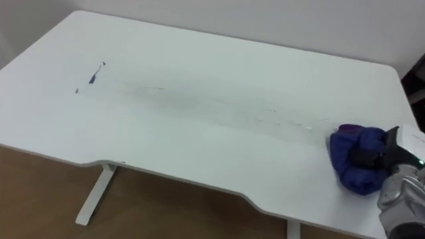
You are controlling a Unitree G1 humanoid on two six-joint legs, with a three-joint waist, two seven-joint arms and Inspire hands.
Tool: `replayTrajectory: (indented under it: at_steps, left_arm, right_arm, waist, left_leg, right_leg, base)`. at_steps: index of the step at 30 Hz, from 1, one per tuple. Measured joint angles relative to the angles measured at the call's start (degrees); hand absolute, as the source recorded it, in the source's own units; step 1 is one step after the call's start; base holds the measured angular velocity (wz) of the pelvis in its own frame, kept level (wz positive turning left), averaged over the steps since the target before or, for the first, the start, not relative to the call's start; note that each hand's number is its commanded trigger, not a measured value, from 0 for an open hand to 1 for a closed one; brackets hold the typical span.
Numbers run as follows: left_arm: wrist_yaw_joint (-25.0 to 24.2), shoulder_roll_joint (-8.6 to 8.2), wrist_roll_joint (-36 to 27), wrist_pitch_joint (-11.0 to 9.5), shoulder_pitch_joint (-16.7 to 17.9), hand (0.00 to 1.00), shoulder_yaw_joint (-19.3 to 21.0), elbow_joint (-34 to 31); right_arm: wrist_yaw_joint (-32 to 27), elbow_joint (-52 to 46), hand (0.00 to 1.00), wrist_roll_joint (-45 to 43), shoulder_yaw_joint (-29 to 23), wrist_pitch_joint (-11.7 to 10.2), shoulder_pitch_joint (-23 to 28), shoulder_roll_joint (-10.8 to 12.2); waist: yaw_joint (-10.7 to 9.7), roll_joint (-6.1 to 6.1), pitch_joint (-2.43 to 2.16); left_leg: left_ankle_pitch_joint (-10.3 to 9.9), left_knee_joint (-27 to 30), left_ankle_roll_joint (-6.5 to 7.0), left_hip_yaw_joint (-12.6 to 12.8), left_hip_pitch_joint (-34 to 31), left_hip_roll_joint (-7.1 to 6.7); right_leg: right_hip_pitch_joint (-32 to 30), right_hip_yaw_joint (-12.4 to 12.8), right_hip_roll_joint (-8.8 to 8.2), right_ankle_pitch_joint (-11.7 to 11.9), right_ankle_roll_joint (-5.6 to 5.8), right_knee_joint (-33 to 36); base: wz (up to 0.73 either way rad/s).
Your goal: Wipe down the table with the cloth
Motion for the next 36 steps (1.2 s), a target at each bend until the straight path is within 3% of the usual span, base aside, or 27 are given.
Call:
replayTrajectory:
  at_steps: [3, 10, 18, 24, 31, 36]
  left_arm:
    - [0.46, -0.01, -0.06, -0.05, -1.10, 0.00, -0.01, -0.18]
    - [0.77, -0.11, -0.24, -1.05, -0.56, 0.00, -0.17, -1.75]
    - [0.89, -0.28, -1.38, -1.39, -0.06, 0.00, -0.01, -1.74]
    - [0.92, -0.43, -2.50, -3.82, -0.53, 0.00, -0.04, -1.67]
    - [0.90, -0.53, -2.49, -4.39, -2.43, 0.00, 0.26, -1.10]
    - [1.43, -0.99, -6.06, -5.84, -3.96, 0.00, -0.12, -1.10]
  right_arm:
    - [-0.03, 1.18, 0.00, 0.00, 0.03, -0.10, 0.81, 0.02]
    - [-2.02, 1.01, 0.00, 0.19, 0.03, -0.67, 0.82, 0.35]
    - [-3.32, -3.02, 0.00, 0.25, -0.08, -0.86, 1.17, 0.35]
    - [-2.80, -4.23, 0.00, 0.21, -0.07, -2.55, 1.58, 1.01]
    - [-2.74, -9.56, 0.00, -0.65, -2.63, -3.47, 1.83, 1.78]
    - [-3.73, -14.21, 0.00, 1.43, -3.16, -5.36, 2.60, 1.81]
  waist:
    - [-0.92, -0.16, 0.07]
    - [-1.56, 0.21, 0.27]
    - [-3.08, 0.56, 0.52]
    - [-4.07, 0.72, 0.48]
    - [-4.54, 0.55, 0.53]
    - [-5.00, 0.45, 0.39]
  left_leg:
    - [-0.01, -0.18, 0.02, 0.23, 0.57, 0.00]
    - [-0.14, -1.09, 0.23, 2.18, 1.82, 0.05]
    - [-0.14, -1.30, 0.27, 3.04, 2.25, 0.08]
    - [-0.57, -0.91, 0.71, 4.27, 2.59, 0.06]
    - [-1.55, 0.36, 1.48, 6.56, 2.13, -0.66]
    - [-1.52, 0.09, 1.52, 6.63, 1.96, -0.67]
  right_leg:
    - [0.31, 0.40, 0.01, -0.01, 0.01, -0.05]
    - [0.38, 2.92, 0.13, 0.00, 0.10, -0.05]
    - [-0.12, 3.85, 0.07, 0.05, 0.15, 0.16]
    - [-0.55, 4.60, -0.37, 0.02, 0.19, 1.37]
    - [-1.71, 7.60, -0.87, 0.30, 0.91, 1.99]
    - [-1.94, 7.73, -0.75, 0.41, 0.96, 1.50]
  base:
    - [-0.05]
    - [-0.13]
    - [-0.05]
    - [-0.09]
    - [-0.17]
    - [-0.01]
